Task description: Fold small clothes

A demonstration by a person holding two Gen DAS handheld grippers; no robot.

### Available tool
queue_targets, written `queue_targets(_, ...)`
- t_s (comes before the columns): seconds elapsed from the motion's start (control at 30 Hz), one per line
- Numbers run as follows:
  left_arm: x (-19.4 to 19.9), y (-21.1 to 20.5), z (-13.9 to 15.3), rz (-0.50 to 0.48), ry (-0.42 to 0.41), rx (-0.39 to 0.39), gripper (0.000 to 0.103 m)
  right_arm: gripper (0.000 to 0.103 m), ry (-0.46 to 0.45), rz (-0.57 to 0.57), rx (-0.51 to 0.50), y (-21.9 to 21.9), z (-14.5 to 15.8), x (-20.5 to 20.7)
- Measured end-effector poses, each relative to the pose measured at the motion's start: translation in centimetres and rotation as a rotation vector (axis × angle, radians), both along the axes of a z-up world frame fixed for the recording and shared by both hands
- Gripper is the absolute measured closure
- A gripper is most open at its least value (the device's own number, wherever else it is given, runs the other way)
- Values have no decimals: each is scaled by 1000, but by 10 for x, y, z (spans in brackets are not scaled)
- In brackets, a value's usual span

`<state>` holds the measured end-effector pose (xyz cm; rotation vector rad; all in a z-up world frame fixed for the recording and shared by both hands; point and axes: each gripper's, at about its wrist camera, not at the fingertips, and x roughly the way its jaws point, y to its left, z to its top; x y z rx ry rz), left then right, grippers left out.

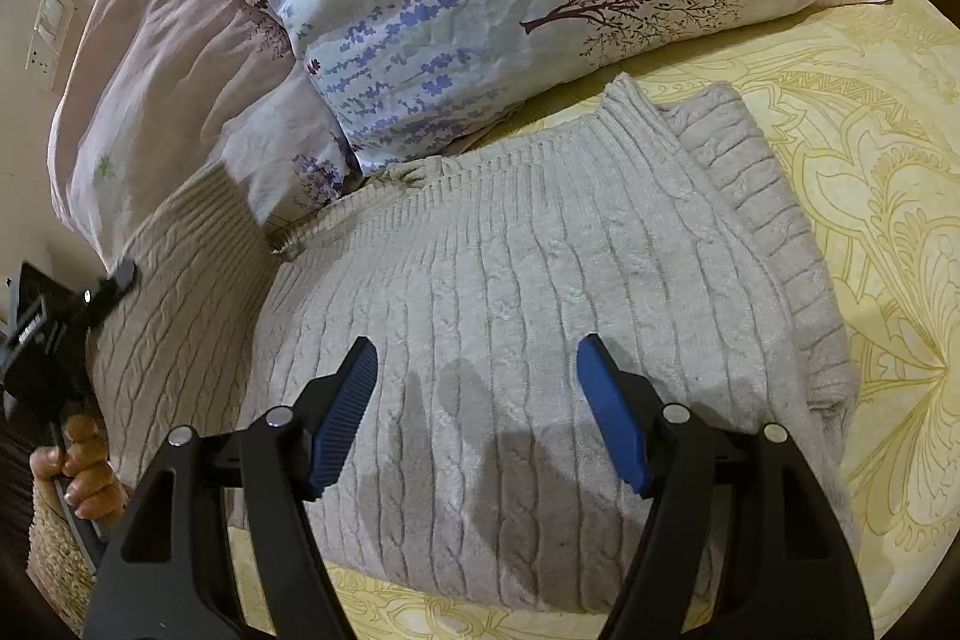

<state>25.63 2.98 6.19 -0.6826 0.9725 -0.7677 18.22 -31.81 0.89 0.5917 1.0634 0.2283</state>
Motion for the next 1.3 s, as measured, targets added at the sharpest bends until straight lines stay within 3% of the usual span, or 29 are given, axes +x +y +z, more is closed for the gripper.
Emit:
queue_targets(0.23,2,-42,3,-85,3,-32,79,34,-10,4,-2,-3,3,-3)
queue_targets(0.53,-1,-64,3,-133,6,-61,79,34,-30,-6,-5,-15,10,-6)
queue_targets(0.83,-10,-119,-39,-214,104,12,78,34,-42,-92,12,-52,16,-11)
queue_targets(0.93,-11,-131,-51,-229,142,32,66,34,-34,-142,59,-73,15,-14)
queue_targets(1.0,-16,-136,-45,-272,117,-10,47,34,-30,-152,94,-81,14,-14)
queue_targets(1.07,-21,-136,-34,-302,73,-36,18,34,-21,-150,153,-88,14,-13)
queue_targets(1.2,-31,-119,-14,-282,-7,-26,13,34,33,-110,300,-88,8,-9)
queue_targets(1.3,-28,-83,-13,-134,-24,27,13,34,84,-70,346,-78,1,-4)
